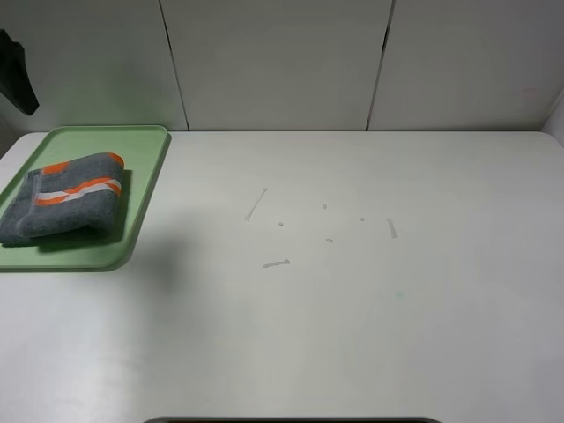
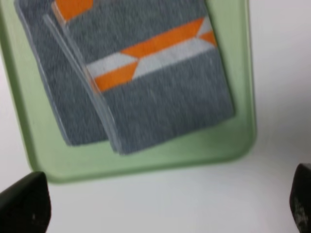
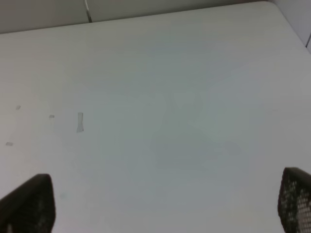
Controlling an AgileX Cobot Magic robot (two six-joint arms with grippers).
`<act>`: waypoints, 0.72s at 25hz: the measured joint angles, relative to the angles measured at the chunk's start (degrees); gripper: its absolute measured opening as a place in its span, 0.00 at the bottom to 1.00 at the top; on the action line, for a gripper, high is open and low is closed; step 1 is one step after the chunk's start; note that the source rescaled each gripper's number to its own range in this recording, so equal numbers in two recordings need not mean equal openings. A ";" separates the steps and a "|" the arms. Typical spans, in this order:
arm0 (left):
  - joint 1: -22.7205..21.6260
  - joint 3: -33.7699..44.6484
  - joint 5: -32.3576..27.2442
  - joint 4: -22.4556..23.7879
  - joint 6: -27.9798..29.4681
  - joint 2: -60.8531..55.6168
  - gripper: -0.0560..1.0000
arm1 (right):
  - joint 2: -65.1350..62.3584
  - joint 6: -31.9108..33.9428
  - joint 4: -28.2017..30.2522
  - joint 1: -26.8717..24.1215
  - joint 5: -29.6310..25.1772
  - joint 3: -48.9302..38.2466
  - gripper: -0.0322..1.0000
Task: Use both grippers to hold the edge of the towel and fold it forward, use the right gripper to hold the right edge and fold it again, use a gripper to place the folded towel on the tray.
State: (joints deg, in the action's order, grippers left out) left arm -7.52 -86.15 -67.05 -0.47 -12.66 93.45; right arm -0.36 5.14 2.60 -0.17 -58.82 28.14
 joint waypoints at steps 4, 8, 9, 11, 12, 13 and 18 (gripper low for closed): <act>0.00 5.66 0.00 -0.07 -0.47 -6.64 1.00 | 0.00 0.00 0.00 0.00 0.00 0.00 1.00; 0.00 11.75 0.00 -1.30 -1.47 -13.87 1.00 | 0.00 0.00 0.00 0.00 0.00 0.00 1.00; 0.00 13.31 -0.04 -1.61 -1.60 -15.88 1.00 | 0.00 0.00 0.00 0.00 0.00 0.00 1.00; 0.00 16.00 -0.04 -2.19 -1.72 -19.47 1.00 | 0.00 0.00 0.00 0.00 0.00 0.00 1.00; 0.00 17.18 -0.04 -2.39 -1.71 -21.11 1.00 | 0.00 0.00 0.00 0.00 0.00 0.00 1.00; 0.00 18.58 -0.04 -2.67 -1.71 -23.40 1.00 | 0.00 0.00 0.00 0.00 0.00 0.00 1.00; 0.00 24.61 -0.11 -4.15 -1.78 -32.44 1.00 | 0.00 0.00 0.00 0.00 0.00 0.00 1.00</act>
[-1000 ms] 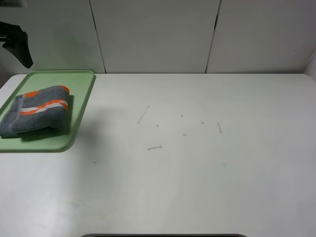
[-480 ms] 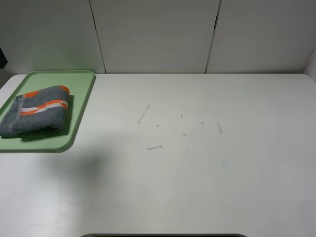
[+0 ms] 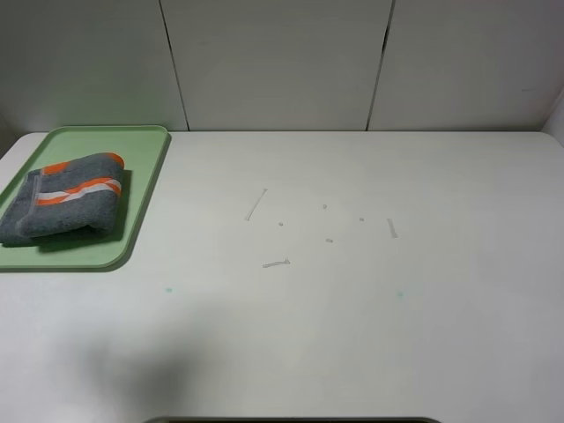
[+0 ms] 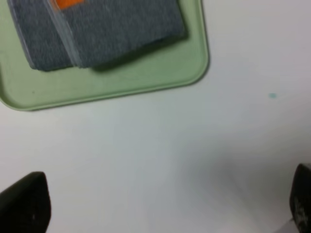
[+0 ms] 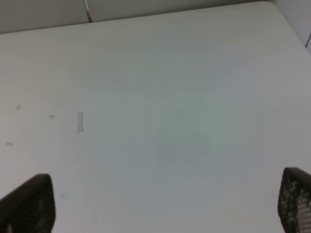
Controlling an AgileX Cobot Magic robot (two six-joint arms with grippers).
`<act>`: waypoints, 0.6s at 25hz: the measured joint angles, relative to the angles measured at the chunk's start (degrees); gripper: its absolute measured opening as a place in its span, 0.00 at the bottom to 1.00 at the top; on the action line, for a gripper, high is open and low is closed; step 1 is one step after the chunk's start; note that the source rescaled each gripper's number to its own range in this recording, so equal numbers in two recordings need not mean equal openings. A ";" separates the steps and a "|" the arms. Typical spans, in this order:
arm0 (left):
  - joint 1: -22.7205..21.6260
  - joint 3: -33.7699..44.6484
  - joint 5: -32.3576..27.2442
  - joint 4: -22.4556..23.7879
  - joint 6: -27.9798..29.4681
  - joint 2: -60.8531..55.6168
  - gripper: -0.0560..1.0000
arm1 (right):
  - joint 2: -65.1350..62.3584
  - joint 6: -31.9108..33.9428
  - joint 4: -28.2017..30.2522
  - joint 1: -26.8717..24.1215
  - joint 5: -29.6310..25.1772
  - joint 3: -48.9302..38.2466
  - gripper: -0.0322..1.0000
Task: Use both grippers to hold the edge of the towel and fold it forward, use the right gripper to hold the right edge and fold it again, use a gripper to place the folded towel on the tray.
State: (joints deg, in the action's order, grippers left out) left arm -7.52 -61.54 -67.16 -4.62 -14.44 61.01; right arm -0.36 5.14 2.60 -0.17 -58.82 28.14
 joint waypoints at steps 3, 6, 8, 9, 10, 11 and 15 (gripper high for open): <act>0.00 2.91 -0.01 -0.96 -0.14 -5.63 1.00 | 0.00 0.00 0.00 0.00 0.00 0.00 1.00; 0.00 5.68 -0.06 -1.68 -0.17 -11.19 1.00 | 0.00 0.00 0.00 0.00 0.00 0.00 1.00; 0.00 7.48 -0.08 -2.10 -0.17 -14.58 1.00 | 0.00 0.00 0.00 0.00 0.00 0.00 1.00; 0.00 8.67 -0.13 -2.30 -0.17 -16.54 1.00 | 0.00 0.00 0.00 0.00 0.00 0.00 1.00; 0.00 9.54 -0.13 -2.37 -0.17 -18.26 1.00 | 0.00 0.00 0.00 0.00 0.00 0.00 1.00; 0.00 10.57 -0.13 -2.37 -0.17 -20.40 1.00 | 0.00 0.00 0.00 0.00 0.00 0.00 1.00; 0.19 14.38 -0.18 -2.43 0.00 -29.37 1.00 | 0.00 0.00 0.00 0.00 0.00 0.00 1.00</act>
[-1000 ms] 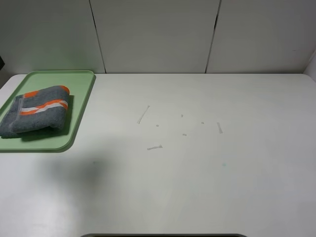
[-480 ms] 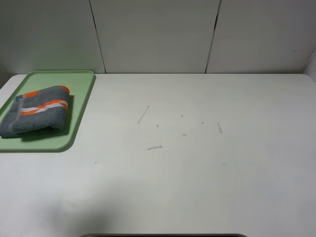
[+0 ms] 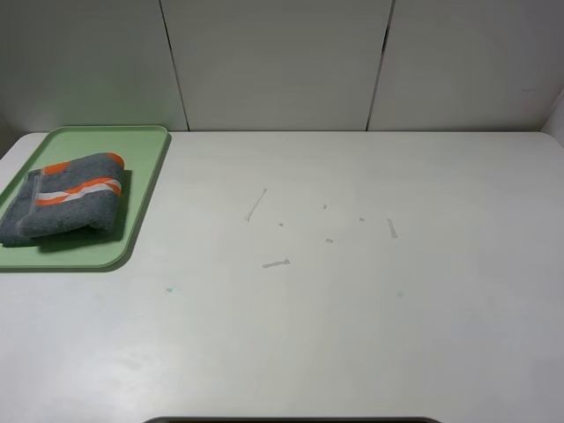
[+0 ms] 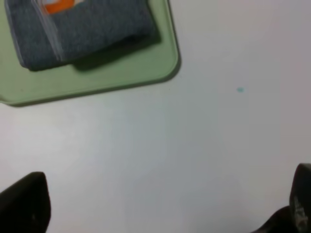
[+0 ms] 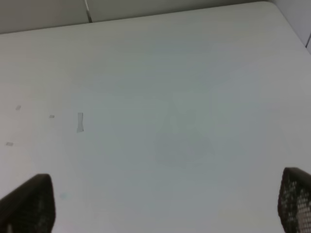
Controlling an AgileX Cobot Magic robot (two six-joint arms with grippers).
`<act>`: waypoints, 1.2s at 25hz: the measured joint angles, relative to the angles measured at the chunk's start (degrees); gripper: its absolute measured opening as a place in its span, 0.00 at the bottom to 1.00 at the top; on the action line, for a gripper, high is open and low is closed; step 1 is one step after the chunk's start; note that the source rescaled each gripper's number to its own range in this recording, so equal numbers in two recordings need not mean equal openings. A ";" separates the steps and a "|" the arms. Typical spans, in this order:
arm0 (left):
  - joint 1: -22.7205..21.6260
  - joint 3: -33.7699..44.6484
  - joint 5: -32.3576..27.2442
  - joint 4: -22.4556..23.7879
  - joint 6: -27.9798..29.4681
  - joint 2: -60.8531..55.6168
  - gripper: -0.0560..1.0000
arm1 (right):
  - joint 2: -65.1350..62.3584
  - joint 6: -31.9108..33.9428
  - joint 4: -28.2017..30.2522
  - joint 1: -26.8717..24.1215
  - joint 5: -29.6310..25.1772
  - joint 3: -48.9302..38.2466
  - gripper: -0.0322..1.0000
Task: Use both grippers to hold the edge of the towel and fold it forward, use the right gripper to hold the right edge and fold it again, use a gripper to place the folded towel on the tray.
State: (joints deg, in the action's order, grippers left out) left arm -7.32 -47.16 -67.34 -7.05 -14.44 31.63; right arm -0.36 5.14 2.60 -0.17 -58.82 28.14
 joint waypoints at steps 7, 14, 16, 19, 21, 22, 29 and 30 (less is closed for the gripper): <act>3.56 8.07 1.87 -0.05 1.80 -16.61 1.00 | 0.00 0.00 0.00 0.00 0.00 0.00 1.00; 5.74 15.71 3.55 0.49 4.19 -28.07 1.00 | 0.00 0.00 0.00 0.00 0.00 0.00 1.00; 5.83 17.52 4.27 0.49 4.24 -30.61 1.00 | 0.00 0.00 0.00 0.00 0.00 0.00 1.00; 5.83 18.61 5.45 0.73 4.24 -31.86 1.00 | 0.00 0.00 0.00 0.00 0.00 0.00 1.00; 5.83 18.75 5.82 0.93 4.24 -31.86 1.00 | 0.00 0.00 0.00 0.00 0.00 0.00 1.00; 5.83 18.79 5.82 1.09 4.24 -31.86 1.00 | 0.00 0.00 0.00 0.00 0.00 0.00 1.00; 5.89 18.79 5.87 1.16 4.24 -31.86 1.00 | 0.00 0.00 0.00 0.00 0.00 0.00 1.00; 5.89 18.79 5.87 1.16 4.24 -31.86 1.00 | 0.00 0.00 0.00 0.00 0.00 0.00 1.00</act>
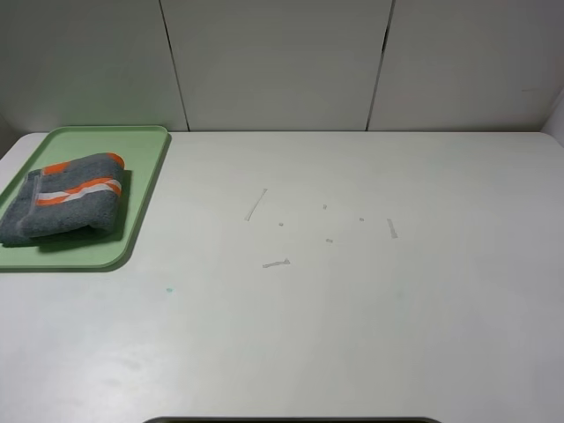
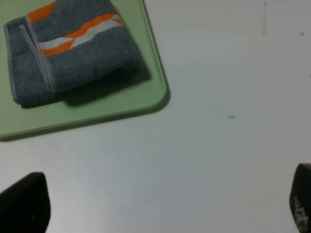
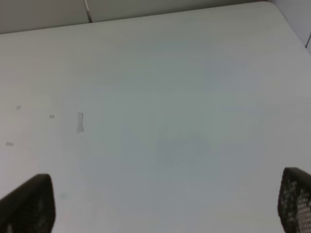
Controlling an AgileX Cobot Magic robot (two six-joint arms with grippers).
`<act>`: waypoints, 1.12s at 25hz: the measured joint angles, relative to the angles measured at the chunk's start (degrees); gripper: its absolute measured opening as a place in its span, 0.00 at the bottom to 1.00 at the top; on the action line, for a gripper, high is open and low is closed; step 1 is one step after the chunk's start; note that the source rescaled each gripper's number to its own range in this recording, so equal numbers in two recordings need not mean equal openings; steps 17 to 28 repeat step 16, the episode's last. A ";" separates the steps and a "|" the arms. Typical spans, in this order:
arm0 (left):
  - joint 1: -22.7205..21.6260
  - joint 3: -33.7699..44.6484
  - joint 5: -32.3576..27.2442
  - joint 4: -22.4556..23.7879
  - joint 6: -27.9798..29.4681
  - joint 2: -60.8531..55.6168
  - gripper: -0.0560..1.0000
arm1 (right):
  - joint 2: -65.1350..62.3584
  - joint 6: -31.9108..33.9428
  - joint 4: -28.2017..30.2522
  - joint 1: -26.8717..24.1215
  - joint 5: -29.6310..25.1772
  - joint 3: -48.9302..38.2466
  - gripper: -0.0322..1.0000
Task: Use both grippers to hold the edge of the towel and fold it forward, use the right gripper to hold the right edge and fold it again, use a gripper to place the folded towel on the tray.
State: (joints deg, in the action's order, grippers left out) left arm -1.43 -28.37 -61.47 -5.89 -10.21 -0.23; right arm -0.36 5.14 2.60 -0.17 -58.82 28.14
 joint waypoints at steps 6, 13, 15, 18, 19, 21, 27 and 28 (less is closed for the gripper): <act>0.00 0.00 0.00 0.00 0.00 0.00 1.00 | 0.00 0.00 0.00 0.00 0.00 0.00 1.00; 0.00 0.00 0.00 0.03 0.00 0.00 1.00 | 0.00 0.00 0.00 0.00 0.00 0.00 1.00; 0.00 0.00 0.00 0.03 0.00 0.00 1.00 | 0.00 0.00 0.00 0.00 0.00 0.00 1.00; 0.00 0.00 0.00 0.03 0.00 0.00 1.00 | 0.00 0.00 0.00 0.00 0.00 0.00 1.00; 0.00 0.00 0.00 0.03 0.00 0.00 1.00 | 0.00 0.00 0.00 0.00 0.00 0.00 1.00; 0.00 0.00 0.00 0.03 0.00 0.00 1.00 | 0.00 0.00 0.00 0.00 0.00 0.00 1.00; 0.00 0.00 0.00 0.03 0.00 0.00 1.00 | 0.00 0.00 0.00 0.00 0.00 0.00 1.00; 0.00 0.00 0.00 0.03 0.00 0.00 1.00 | 0.00 0.00 0.00 0.00 0.00 0.00 1.00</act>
